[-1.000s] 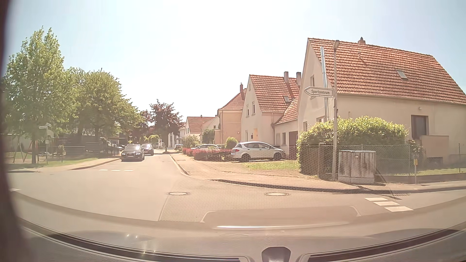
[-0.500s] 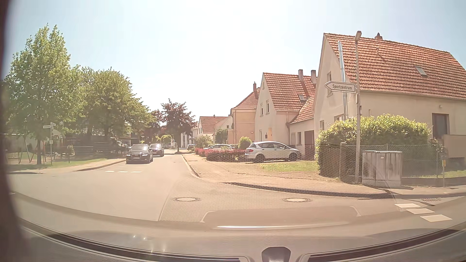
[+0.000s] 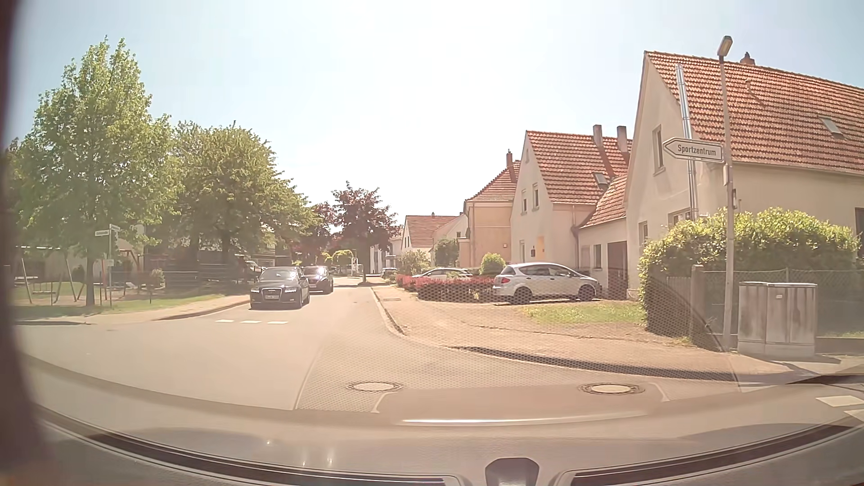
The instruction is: Follow the waypoints while adhering to traffic rules and regulations
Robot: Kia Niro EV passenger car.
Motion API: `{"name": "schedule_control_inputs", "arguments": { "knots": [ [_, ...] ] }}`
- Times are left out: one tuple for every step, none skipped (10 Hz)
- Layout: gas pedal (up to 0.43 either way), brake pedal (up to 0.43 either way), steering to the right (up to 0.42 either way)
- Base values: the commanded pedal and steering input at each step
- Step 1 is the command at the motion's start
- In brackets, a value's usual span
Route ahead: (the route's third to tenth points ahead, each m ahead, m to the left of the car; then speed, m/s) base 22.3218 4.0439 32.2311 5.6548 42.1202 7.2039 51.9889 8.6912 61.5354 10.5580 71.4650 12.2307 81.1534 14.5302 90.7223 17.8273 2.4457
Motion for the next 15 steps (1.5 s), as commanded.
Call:
{"name": "schedule_control_inputs", "arguments": {
  "knots": [
    [0.189,0.006,-0.270],
    [0.189,0.006,-0.270],
    [0.189,0.012,-0.268],
    [0.189,0.012,-0.264],
    [0.189,0.006,-0.254],
    [0.189,0.006,-0.243],
    [0.189,0.006,-0.233],
    [0.189,0.006,-0.221],
    [0.189,0.006,-0.208],
    [0.189,0.012,-0.194],
    [0.189,0.012,-0.182],
    [0.189,0.006,-0.166],
    [0.189,0.012,-0.149],
    [0.189,0.012,-0.130],
    [0.189,0.012,-0.108]
  ]
}}
